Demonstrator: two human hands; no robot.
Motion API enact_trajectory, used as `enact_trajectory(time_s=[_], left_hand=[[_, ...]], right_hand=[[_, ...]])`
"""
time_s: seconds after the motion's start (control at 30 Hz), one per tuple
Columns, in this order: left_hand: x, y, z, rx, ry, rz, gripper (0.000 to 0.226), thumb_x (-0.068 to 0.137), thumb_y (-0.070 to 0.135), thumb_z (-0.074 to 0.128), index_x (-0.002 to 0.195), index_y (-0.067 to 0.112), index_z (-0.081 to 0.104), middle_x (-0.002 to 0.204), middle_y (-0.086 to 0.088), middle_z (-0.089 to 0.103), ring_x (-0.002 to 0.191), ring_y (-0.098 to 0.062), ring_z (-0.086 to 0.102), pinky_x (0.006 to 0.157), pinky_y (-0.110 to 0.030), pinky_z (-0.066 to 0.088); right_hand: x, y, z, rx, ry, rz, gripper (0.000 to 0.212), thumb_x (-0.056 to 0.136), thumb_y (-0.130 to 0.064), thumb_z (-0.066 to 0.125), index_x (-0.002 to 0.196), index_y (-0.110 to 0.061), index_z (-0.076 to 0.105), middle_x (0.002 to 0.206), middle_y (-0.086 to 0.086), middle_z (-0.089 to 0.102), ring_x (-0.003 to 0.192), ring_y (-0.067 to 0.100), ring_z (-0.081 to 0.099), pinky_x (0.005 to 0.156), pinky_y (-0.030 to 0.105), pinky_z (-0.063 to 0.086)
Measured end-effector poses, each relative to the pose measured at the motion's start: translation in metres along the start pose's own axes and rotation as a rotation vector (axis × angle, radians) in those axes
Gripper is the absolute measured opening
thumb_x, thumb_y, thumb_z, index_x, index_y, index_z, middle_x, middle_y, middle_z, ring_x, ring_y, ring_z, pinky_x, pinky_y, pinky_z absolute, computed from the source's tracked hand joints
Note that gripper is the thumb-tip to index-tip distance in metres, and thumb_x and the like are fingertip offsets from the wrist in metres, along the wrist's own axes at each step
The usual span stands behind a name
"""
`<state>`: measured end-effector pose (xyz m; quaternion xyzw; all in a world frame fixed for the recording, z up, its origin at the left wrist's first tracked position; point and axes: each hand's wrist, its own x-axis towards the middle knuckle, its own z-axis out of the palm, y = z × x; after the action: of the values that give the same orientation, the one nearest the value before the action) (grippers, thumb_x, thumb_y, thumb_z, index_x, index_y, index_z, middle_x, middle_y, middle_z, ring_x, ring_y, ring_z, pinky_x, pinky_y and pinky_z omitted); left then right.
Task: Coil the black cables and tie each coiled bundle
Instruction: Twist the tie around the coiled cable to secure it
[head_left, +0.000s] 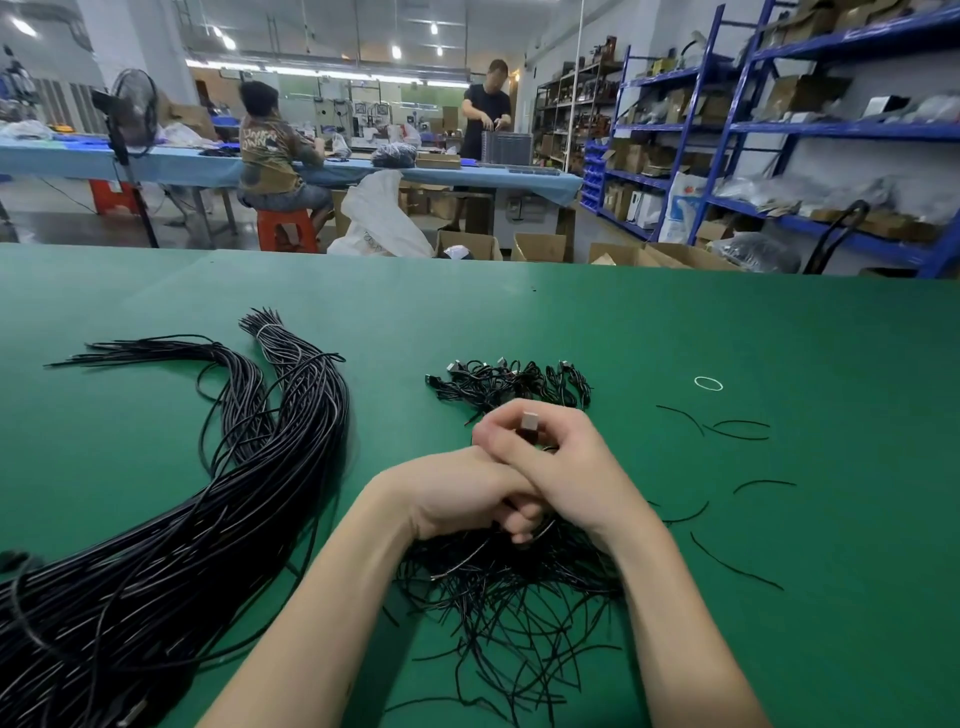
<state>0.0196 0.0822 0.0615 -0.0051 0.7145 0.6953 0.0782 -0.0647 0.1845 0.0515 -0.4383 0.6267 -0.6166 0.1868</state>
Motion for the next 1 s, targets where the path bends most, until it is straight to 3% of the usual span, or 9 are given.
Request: enact_trajectory(time_s=[0.1, 0.2, 0.3, 0.4, 0.6, 0.7, 0.8, 0.9, 1.0], left_hand=[[0.003, 0.001, -0.002, -0.022, 0.064, 0.021, 0.034, 0.102, 0.000, 0.042, 0.071, 0.016, 0.041, 0.053, 0.008, 0.036, 0.049, -0.007, 0.033, 0.059, -0.022, 0.044], [0.006, -0.002, -0.005, -0.057, 0.075, 0.037, 0.032, 0.103, 0.006, 0.044, 0.073, 0.018, 0.041, 0.059, 0.007, 0.036, 0.051, -0.009, 0.032, 0.065, -0.024, 0.047], [0.006, -0.003, -0.006, -0.095, 0.069, 0.068, 0.034, 0.104, 0.013, 0.046, 0.071, 0.021, 0.051, 0.063, 0.006, 0.035, 0.055, -0.009, 0.034, 0.069, -0.026, 0.048], [0.006, -0.003, -0.009, -0.157, 0.089, 0.082, 0.022, 0.103, 0.016, 0.049, 0.082, 0.016, 0.045, 0.066, 0.006, 0.033, 0.055, -0.008, 0.036, 0.069, -0.025, 0.048], [0.008, -0.002, -0.003, -0.219, 0.057, 0.107, 0.016, 0.104, 0.018, 0.047, 0.090, 0.011, 0.052, 0.074, 0.002, 0.036, 0.065, -0.011, 0.037, 0.062, -0.021, 0.036], [0.009, -0.003, 0.001, -0.190, 0.076, 0.099, 0.020, 0.103, 0.019, 0.047, 0.102, 0.012, 0.065, 0.085, 0.001, 0.055, 0.078, -0.011, 0.048, 0.075, -0.028, 0.043], [0.007, -0.003, 0.002, -0.299, -0.020, -0.002, 0.030, 0.105, 0.025, 0.046, 0.127, 0.010, 0.060, 0.098, -0.005, 0.065, 0.083, -0.018, 0.059, 0.089, -0.048, 0.054], [0.004, -0.001, 0.001, -0.225, -0.037, -0.054, 0.034, 0.107, 0.031, 0.041, 0.130, 0.011, 0.055, 0.105, -0.011, 0.065, 0.081, -0.024, 0.067, 0.072, -0.038, 0.059], [0.005, -0.003, 0.002, -0.210, -0.012, -0.052, 0.027, 0.107, 0.032, 0.040, 0.121, 0.014, 0.055, 0.096, -0.013, 0.056, 0.070, -0.021, 0.062, 0.057, -0.025, 0.048]], right_hand=[[0.002, 0.003, 0.002, 0.069, 0.208, 0.071, 0.027, 0.097, -0.033, 0.068, 0.072, -0.023, 0.071, 0.062, 0.001, 0.058, 0.046, 0.015, 0.052, 0.040, 0.027, 0.047], [0.002, 0.007, -0.003, -0.017, 0.277, 0.095, 0.032, 0.098, -0.042, 0.065, 0.072, -0.023, 0.070, 0.059, 0.005, 0.056, 0.049, 0.022, 0.053, 0.043, 0.032, 0.049], [0.002, 0.010, -0.006, -0.131, 0.349, 0.056, 0.033, 0.097, -0.046, 0.065, 0.072, -0.026, 0.070, 0.055, -0.005, 0.059, 0.048, 0.018, 0.056, 0.047, 0.026, 0.047], [0.002, 0.013, -0.006, -0.307, 0.487, -0.037, 0.038, 0.093, -0.054, 0.063, 0.068, -0.027, 0.069, 0.053, -0.004, 0.062, 0.043, 0.012, 0.050, 0.045, 0.021, 0.040], [0.004, 0.014, -0.004, -0.323, 0.570, -0.056, 0.053, 0.097, -0.056, 0.053, 0.061, -0.018, 0.058, 0.048, -0.007, 0.057, 0.042, 0.004, 0.053, 0.044, 0.013, 0.039], [0.003, 0.017, -0.005, -0.392, 0.626, -0.102, 0.058, 0.098, -0.056, 0.050, 0.060, -0.012, 0.054, 0.050, -0.003, 0.055, 0.047, 0.012, 0.050, 0.050, 0.025, 0.042], [0.000, 0.017, -0.007, -0.447, 0.628, -0.178, 0.059, 0.100, -0.056, 0.045, 0.060, -0.012, 0.050, 0.051, 0.001, 0.050, 0.049, 0.016, 0.046, 0.053, 0.031, 0.041], [-0.001, 0.018, -0.010, -0.490, 0.564, -0.212, 0.058, 0.101, -0.057, 0.039, 0.063, -0.015, 0.047, 0.052, -0.001, 0.048, 0.048, 0.015, 0.044, 0.053, 0.035, 0.042], [-0.002, 0.018, -0.012, -0.491, 0.480, -0.162, 0.056, 0.100, -0.063, 0.037, 0.068, -0.017, 0.047, 0.053, -0.002, 0.049, 0.046, 0.017, 0.049, 0.048, 0.037, 0.044]])
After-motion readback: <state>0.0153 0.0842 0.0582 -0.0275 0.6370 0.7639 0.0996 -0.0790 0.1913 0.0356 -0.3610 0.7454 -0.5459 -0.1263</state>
